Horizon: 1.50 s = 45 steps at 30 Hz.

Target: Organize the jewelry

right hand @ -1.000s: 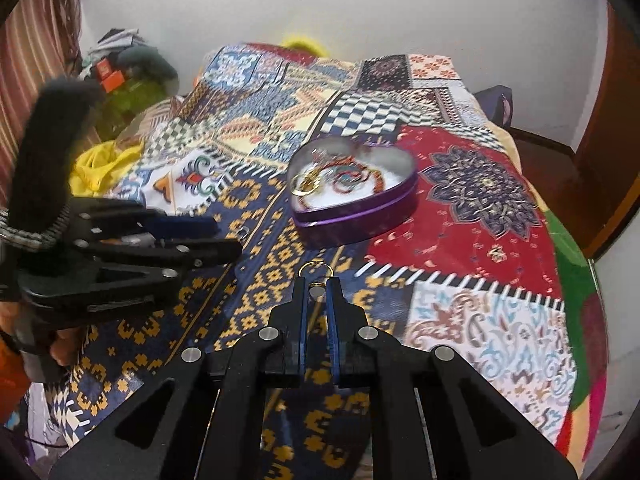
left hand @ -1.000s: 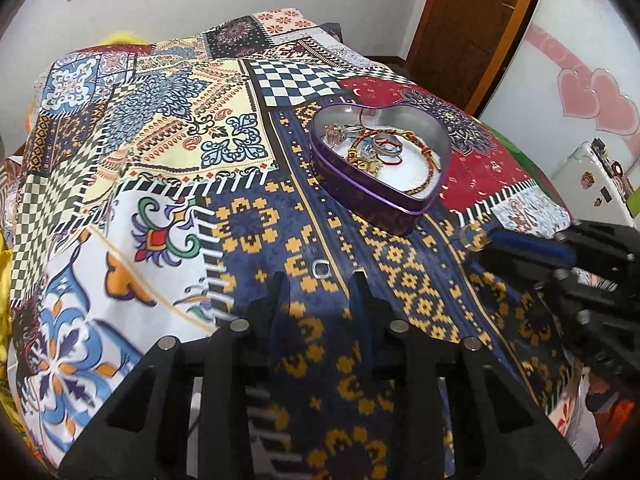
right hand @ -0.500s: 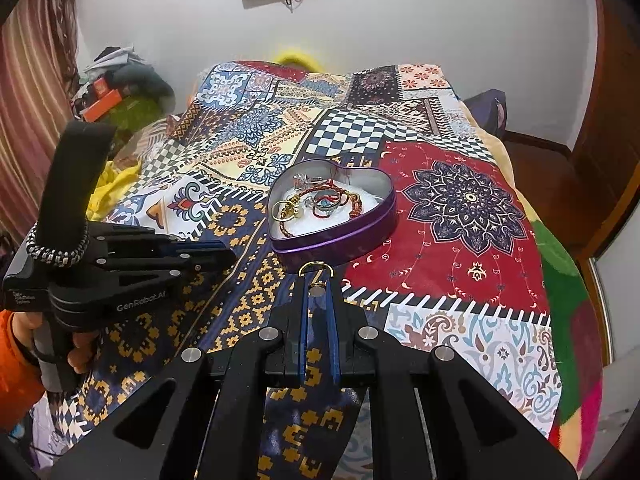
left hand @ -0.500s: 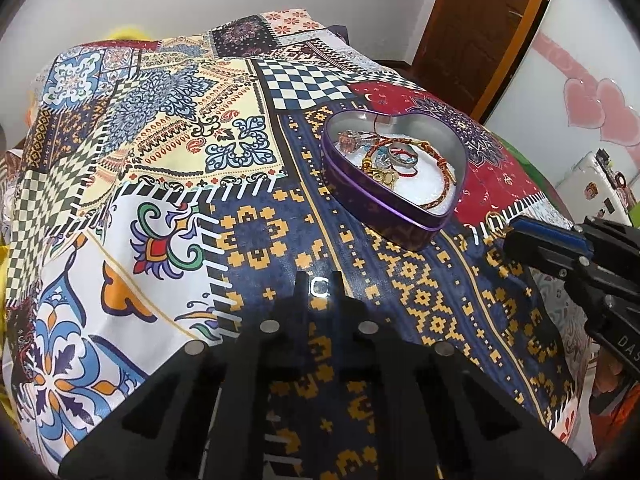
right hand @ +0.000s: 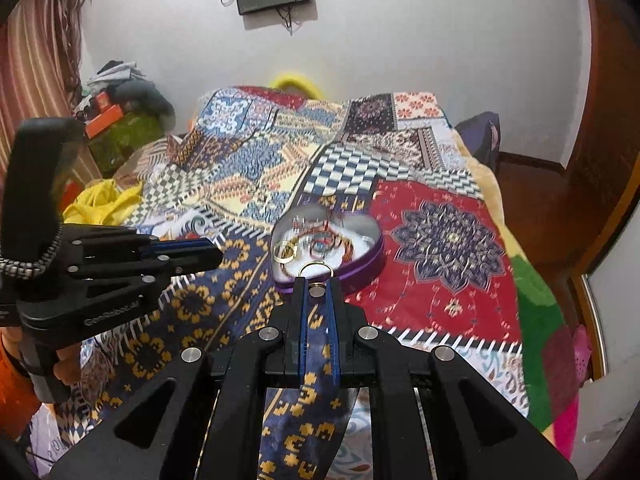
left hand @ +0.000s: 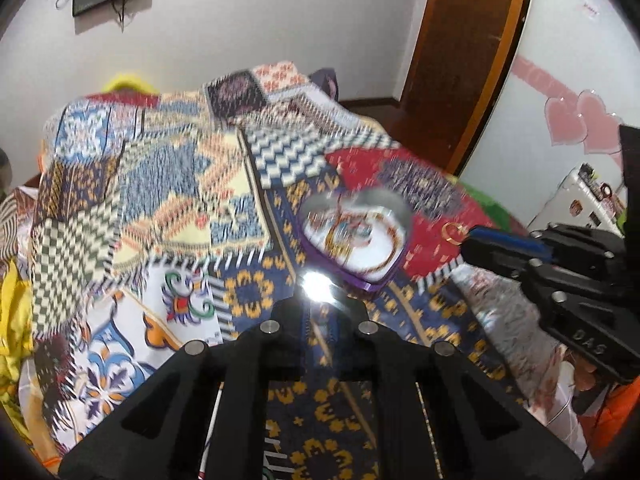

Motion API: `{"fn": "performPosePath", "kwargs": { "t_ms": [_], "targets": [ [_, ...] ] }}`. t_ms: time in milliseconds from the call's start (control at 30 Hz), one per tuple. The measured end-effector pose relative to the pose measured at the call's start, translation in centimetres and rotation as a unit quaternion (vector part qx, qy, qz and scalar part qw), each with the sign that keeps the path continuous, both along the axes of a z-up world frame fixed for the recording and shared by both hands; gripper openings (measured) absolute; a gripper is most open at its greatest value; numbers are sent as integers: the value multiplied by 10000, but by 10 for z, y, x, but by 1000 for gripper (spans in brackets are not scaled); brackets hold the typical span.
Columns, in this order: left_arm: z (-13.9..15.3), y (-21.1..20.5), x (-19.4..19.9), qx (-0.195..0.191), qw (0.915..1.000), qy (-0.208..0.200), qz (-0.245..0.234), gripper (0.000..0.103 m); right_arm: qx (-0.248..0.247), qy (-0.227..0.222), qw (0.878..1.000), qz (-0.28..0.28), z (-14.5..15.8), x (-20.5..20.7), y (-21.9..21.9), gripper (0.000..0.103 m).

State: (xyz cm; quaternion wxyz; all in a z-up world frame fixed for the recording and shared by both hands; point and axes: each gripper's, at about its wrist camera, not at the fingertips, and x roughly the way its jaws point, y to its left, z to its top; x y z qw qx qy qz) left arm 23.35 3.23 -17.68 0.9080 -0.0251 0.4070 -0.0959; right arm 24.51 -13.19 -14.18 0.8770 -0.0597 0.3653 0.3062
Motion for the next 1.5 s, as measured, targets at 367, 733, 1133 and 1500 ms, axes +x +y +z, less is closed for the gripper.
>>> {"fn": "performPosePath", "kwargs": {
  "t_ms": [367,733,1133,1500],
  "targets": [
    [20,-8,24,-224,9994,-246,-133,7,149,-39,9999,-47,9,29,8,8],
    [-13,-17,48,-428,9980,244,-397,7,5,419,9989,188,-14,57,20,8],
    [5,-8,38,-252,9995,43,-201,12,12,614,9978,249,-8,56,13,9],
    [94,-21,-31,224,9929,-1158,124,25,513,-597,9969,-46,85,-7,-17,9]
  ]
}}
